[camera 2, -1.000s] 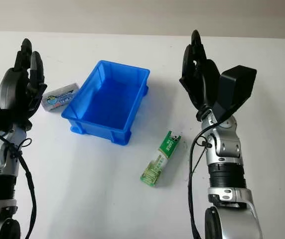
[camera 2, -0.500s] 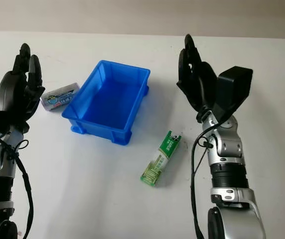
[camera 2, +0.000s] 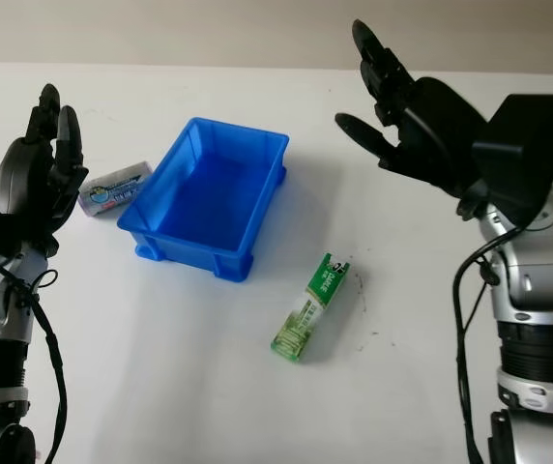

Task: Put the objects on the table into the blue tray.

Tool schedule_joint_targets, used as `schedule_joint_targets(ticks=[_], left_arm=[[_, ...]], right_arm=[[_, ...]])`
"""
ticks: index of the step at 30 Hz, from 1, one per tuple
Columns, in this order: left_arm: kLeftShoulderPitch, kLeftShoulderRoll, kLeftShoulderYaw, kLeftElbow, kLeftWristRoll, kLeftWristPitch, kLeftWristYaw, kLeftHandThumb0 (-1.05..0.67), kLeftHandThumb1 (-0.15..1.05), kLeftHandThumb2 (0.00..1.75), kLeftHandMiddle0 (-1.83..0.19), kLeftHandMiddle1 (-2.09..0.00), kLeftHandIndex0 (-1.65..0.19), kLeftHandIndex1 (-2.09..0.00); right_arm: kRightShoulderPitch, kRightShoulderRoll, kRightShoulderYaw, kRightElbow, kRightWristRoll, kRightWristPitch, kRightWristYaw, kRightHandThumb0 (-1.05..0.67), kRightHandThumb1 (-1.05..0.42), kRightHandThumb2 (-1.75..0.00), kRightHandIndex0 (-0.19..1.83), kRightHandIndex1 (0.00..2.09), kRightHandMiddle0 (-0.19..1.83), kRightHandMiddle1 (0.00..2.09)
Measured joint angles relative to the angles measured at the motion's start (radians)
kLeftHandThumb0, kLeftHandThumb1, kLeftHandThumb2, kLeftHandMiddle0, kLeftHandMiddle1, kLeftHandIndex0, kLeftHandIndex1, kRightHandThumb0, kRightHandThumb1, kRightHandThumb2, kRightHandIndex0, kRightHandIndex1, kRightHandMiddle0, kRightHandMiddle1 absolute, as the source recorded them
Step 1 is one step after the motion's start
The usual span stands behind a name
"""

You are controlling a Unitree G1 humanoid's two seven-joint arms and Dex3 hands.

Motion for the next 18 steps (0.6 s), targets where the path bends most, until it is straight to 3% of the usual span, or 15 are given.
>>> schedule_joint_targets(ticks=[2, 4, 18], left_arm=[[-0.001, 0.000, 0.000, 0.000, 0.000, 0.000, -0.001, -0.76, 1.05, 0.62, 0.19, 0.00, 0.19, 0.00], [-0.001, 0.000, -0.001, 0.002, 0.000, 0.000, -0.003, -0.76, 1.05, 0.62, 0.19, 0.00, 0.19, 0.00], [-0.002, 0.003, -0.004, 0.005, 0.000, 0.002, -0.014, -0.75, 1.05, 0.63, 0.19, 0.00, 0.19, 0.00]], right_arm=[[0.014, -0.057, 0.031, -0.042, -0.078, -0.039, 0.021, -0.64, -0.81, -0.05, 0.33, 0.20, 0.32, 0.15], [0.024, -0.120, 0.066, -0.081, -0.158, -0.133, 0.054, -0.64, -0.79, -0.05, 0.38, 0.20, 0.41, 0.14], [0.092, -0.254, 0.148, -0.147, -0.294, -0.480, 0.209, -0.34, -0.69, -0.05, 0.35, 0.14, 0.42, 0.08]])
